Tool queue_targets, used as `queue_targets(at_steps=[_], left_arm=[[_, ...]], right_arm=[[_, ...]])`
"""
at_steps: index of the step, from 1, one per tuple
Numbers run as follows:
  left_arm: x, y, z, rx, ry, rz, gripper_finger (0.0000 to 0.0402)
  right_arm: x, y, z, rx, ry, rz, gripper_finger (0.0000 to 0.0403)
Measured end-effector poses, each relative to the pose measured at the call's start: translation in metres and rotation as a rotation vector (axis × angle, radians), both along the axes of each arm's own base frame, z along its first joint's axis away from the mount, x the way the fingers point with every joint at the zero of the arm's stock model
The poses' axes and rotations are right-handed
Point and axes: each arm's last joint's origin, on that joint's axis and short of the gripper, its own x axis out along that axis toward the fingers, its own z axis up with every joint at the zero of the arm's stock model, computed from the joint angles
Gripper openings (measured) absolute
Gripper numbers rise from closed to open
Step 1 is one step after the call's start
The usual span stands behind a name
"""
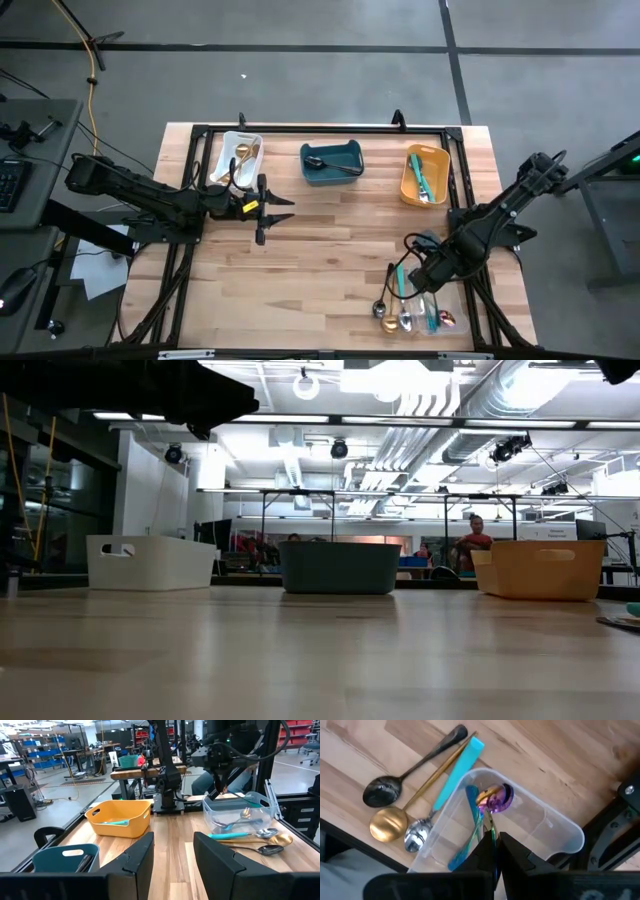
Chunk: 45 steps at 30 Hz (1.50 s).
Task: Sort silverware by color (type)
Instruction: Put the purple spoon into the transparent bin, then put the black spoon into the blue bin
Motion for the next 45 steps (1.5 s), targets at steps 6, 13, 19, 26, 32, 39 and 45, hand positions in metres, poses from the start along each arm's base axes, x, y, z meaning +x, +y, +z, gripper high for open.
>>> queue_targets(at_steps=[6, 13, 19, 26, 32, 39, 45], left_arm=[[0.0, 0.0, 0.0003, 0.0, -0.003, 0.0, 0.0131], [0.0, 0.0, -0.0004, 0.001, 0.004, 0.0, 0.0131], [0.0, 0.0, -0.0004, 0.001, 0.004, 0.0, 0.0131], [0.0, 0.0, -0.0004, 0.001, 0.004, 0.0, 0.0131], [0.0, 0.0002, -0.0005, 0.001, 0.004, 0.001, 0.0131], [0.0001, 0.0003, -0.0005, 0.001, 0.005, 0.001, 0.0131], [0.0, 0.0002, -0.0004, 0.005, 0.005, 0.001, 0.0131]], right_arm=[[0.0003, -0.0001, 0.0, -0.007, -0.007, -0.001, 0.0003], [0.0016, -0.0003, 0.0001, -0.024, -0.035, -0.03, 0.0003], [0.0016, -0.0004, 0.0001, -0.026, -0.036, -0.032, 0.0006], [0.0024, -0.0005, 0.0002, -0.038, -0.054, -0.022, 0.0021], [0.0018, 0.0015, 0.0004, 0.017, -0.018, -0.01, 0.0067], [0.0011, 0.0021, 0.0004, 0.04, 0.001, 0.013, 0.0132], [0.0041, 0.0078, 0.0017, 0.14, -0.001, 0.05, 0.0166]])
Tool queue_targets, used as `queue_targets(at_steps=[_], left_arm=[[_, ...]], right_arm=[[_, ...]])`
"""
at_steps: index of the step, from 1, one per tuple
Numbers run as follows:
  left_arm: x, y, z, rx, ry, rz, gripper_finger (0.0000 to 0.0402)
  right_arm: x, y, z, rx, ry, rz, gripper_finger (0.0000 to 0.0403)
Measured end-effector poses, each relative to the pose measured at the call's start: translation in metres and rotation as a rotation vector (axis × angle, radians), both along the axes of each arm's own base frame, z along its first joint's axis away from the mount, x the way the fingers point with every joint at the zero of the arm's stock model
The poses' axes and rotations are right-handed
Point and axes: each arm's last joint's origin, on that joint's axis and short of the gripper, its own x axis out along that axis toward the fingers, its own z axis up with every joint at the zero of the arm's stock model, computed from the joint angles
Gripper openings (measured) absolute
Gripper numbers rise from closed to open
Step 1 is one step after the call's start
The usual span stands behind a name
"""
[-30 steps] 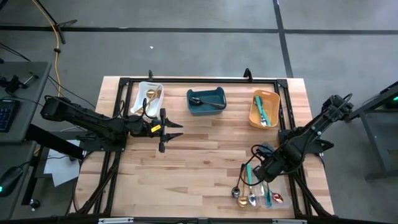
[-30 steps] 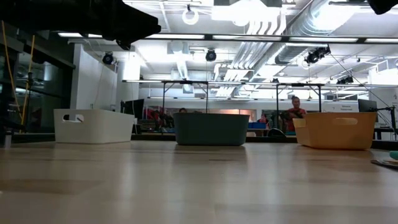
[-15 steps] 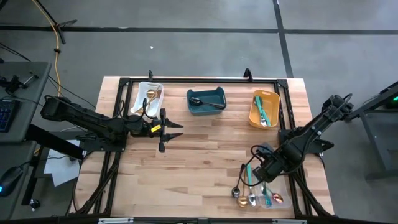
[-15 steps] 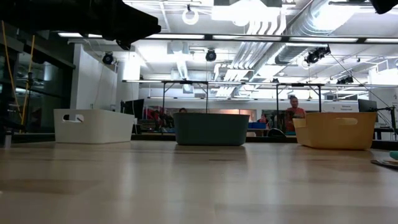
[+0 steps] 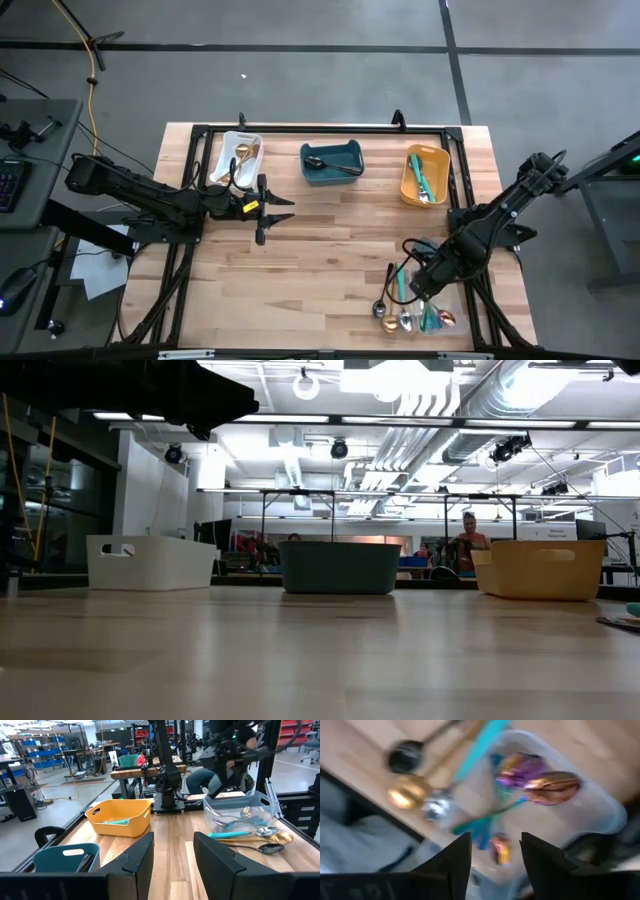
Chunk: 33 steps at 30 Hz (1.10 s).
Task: Sort silverware by color (type)
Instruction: Put the black spoon into the blue bin
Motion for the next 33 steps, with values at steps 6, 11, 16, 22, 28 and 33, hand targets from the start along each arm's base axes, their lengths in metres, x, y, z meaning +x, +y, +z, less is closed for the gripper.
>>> queue_targets(at_steps=[6, 11, 16, 22, 28, 33], left_arm=[[0.0, 0.0, 0.0, 0.013, 0.001, 0.0, 0.0131], [0.0, 0.0, 0.0, 0.015, 0.001, 0.0, 0.0131], [0.0, 0.0, 0.0, 0.016, 0.003, 0.0, 0.0131], [0.0, 0.0, 0.0, 0.015, 0.005, 0.0, 0.0131], [0.0, 0.0, 0.0, 0.016, 0.004, 0.0, 0.0131], [0.0, 0.0, 0.0, 0.016, 0.004, 0.0, 0.0131]], right_arm=[[0.027, 0.008, 0.009, 0.051, -0.328, -0.061, 0.0172], [0.061, 0.016, 0.005, 0.087, -0.534, -0.012, 0.0172], [0.092, 0.029, -0.034, 0.17, -0.466, 0.224, 0.0172], [0.102, 0.035, -0.084, 0.094, -0.35, 0.533, 0.0172], [0.108, 0.038, -0.11, -0.019, -0.403, 0.942, 0.0172], [0.107, 0.033, -0.113, -0.193, -0.407, 1.117, 0.0172]])
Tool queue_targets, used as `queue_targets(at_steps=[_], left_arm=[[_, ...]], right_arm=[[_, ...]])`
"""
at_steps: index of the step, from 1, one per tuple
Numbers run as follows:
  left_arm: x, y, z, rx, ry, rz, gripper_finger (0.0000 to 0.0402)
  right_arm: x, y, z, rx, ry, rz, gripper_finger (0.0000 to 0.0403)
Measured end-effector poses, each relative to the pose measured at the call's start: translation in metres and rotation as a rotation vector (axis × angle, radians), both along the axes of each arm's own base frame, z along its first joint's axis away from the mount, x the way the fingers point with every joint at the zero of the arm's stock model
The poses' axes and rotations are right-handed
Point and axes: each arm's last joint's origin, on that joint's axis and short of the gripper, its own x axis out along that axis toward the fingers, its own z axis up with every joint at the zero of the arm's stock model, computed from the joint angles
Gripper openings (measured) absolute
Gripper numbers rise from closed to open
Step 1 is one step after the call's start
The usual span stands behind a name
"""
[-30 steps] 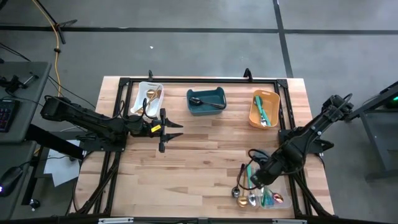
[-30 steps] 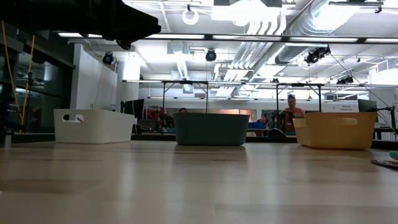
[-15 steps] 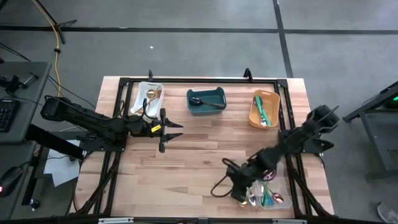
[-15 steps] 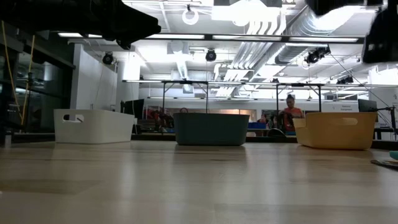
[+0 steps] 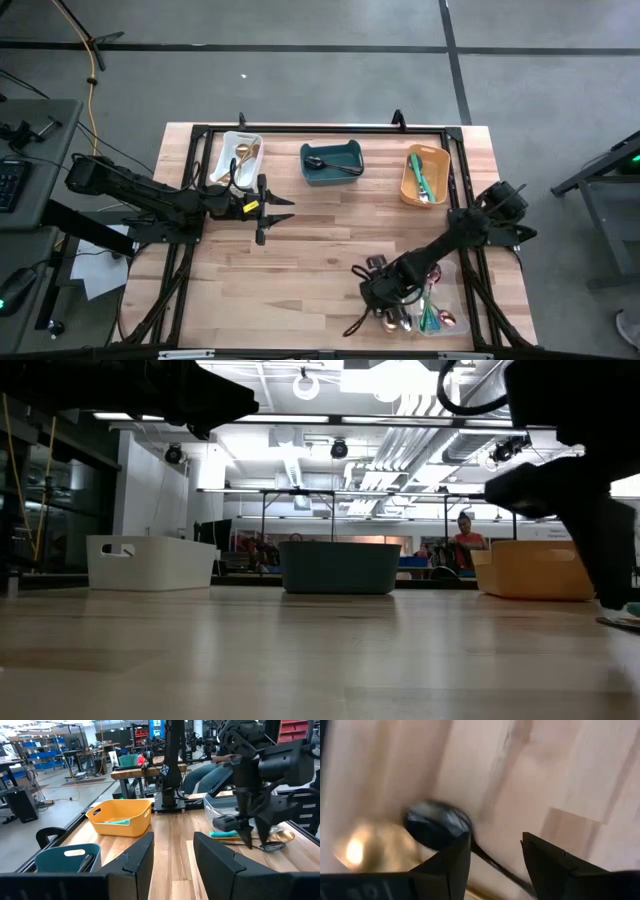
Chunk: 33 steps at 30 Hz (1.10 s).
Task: Sort silverware by color (type)
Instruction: Put the black spoon into the blue bin
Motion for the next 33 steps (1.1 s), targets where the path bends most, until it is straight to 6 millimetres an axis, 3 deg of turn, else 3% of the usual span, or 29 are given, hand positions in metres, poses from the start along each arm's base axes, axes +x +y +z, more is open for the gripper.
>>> queue_targets(at_steps=[6, 15, 33], left_arm=[[0.0, 0.0, -0.002, -0.001, 0.018, 0.0, 0.0131], [0.0, 0.0, -0.004, 0.003, 0.042, 0.0, 0.0131], [0.0, 0.0, -0.004, 0.002, 0.042, 0.001, 0.0131]], right_arm=[[-0.006, -0.004, -0.008, -0.103, 0.045, 0.207, 0.0172], [-0.005, -0.002, -0.016, -0.115, 0.059, 0.314, 0.0172], [-0.003, -0.004, -0.017, -0.121, 0.05, 0.317, 0.0172]])
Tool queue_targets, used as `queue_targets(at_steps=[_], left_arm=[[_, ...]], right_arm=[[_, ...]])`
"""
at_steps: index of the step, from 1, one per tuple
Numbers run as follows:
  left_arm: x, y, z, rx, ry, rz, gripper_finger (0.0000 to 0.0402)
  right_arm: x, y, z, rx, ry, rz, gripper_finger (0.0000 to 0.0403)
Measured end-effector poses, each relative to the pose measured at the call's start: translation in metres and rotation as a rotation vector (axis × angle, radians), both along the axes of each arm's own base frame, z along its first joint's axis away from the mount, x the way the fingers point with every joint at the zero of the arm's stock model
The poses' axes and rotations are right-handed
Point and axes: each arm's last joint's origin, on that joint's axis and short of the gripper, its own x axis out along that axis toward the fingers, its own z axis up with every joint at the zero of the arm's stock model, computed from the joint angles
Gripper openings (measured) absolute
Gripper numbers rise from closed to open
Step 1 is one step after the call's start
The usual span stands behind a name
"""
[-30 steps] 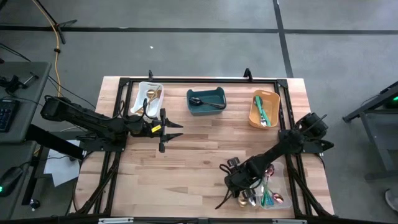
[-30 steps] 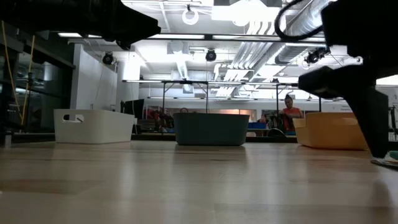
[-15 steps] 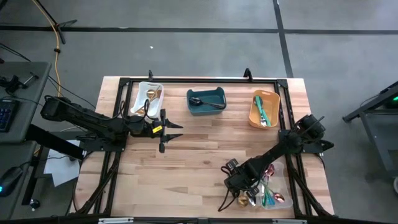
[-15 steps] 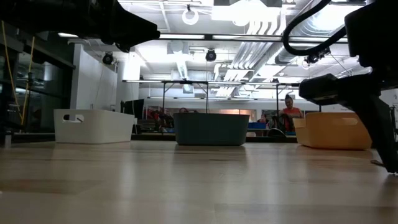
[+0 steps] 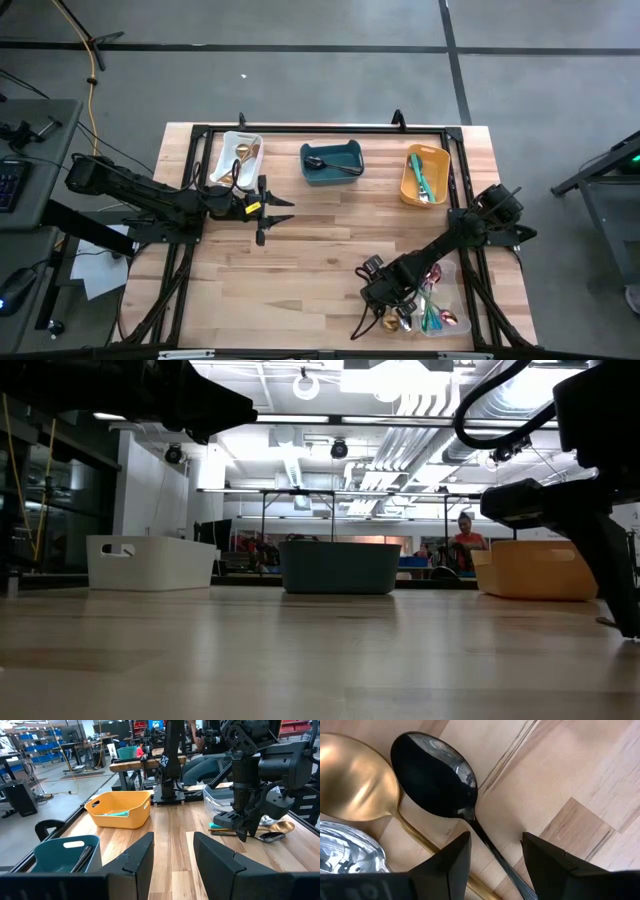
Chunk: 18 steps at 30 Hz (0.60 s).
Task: Sort silverware by color (type)
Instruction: Put the black spoon into the blue bin
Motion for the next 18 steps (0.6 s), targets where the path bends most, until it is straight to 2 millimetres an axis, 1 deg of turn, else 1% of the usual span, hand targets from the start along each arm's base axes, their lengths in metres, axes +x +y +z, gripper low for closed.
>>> queue_targets(at_steps=[18], left_arm=[[0.0, 0.0, 0.0001, 0.003, 0.0, -0.001, 0.0131]], right_arm=[[0.001, -0.0001, -0.0005, -0.004, -0.013, -0.002, 0.0172]])
